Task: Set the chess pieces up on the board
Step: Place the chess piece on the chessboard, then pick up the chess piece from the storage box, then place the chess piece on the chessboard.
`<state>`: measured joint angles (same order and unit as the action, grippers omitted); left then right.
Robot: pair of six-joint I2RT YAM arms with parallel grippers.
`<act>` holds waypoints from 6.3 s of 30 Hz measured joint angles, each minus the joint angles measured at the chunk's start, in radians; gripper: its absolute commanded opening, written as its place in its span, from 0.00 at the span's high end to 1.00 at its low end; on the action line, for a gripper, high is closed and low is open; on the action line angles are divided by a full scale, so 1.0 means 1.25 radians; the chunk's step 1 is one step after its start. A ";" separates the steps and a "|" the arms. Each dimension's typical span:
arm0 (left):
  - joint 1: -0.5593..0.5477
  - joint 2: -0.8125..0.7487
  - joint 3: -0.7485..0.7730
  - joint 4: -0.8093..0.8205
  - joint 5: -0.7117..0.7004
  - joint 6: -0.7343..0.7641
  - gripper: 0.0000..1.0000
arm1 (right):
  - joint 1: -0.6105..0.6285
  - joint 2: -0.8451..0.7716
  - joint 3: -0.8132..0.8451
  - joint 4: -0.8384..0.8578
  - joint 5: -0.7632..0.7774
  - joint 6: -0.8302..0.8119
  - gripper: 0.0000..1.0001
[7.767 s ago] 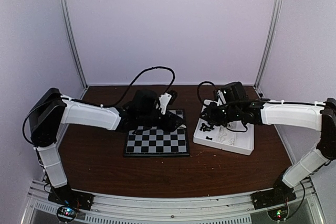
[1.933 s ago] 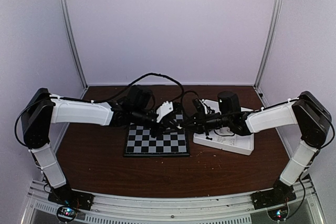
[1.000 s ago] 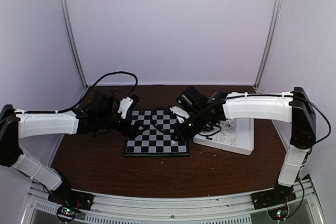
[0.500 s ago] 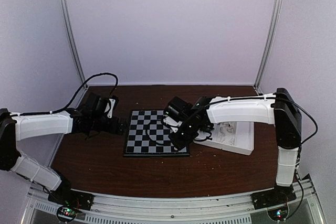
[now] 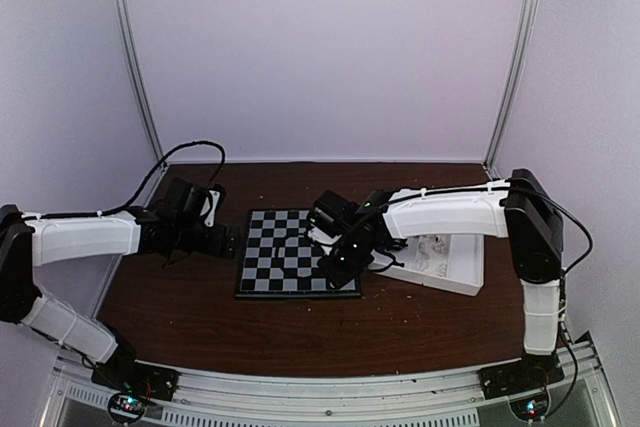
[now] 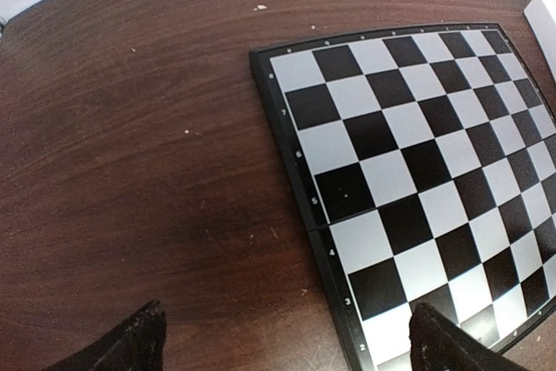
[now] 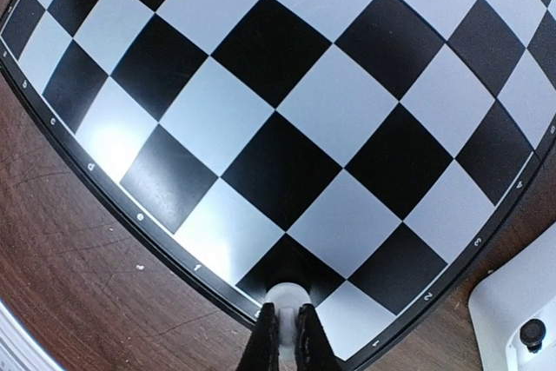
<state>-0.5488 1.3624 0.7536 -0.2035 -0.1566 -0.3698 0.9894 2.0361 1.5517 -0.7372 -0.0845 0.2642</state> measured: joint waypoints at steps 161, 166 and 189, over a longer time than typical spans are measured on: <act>0.000 0.009 0.112 -0.090 0.055 0.028 0.02 | -0.590 -0.142 -0.144 0.197 0.179 0.120 1.00; 0.000 0.009 0.112 -0.089 0.060 0.028 0.02 | -0.586 -0.173 -0.165 0.186 0.155 0.104 1.00; 0.000 0.009 0.112 -0.089 0.074 0.028 0.02 | -0.426 -0.248 -0.240 0.082 0.057 0.003 1.00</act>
<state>-0.5488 1.3735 0.8940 -0.3153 -0.0635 -0.3351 0.4564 1.7264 1.2510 -0.6342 -0.0132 0.2680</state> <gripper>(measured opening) 0.976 0.085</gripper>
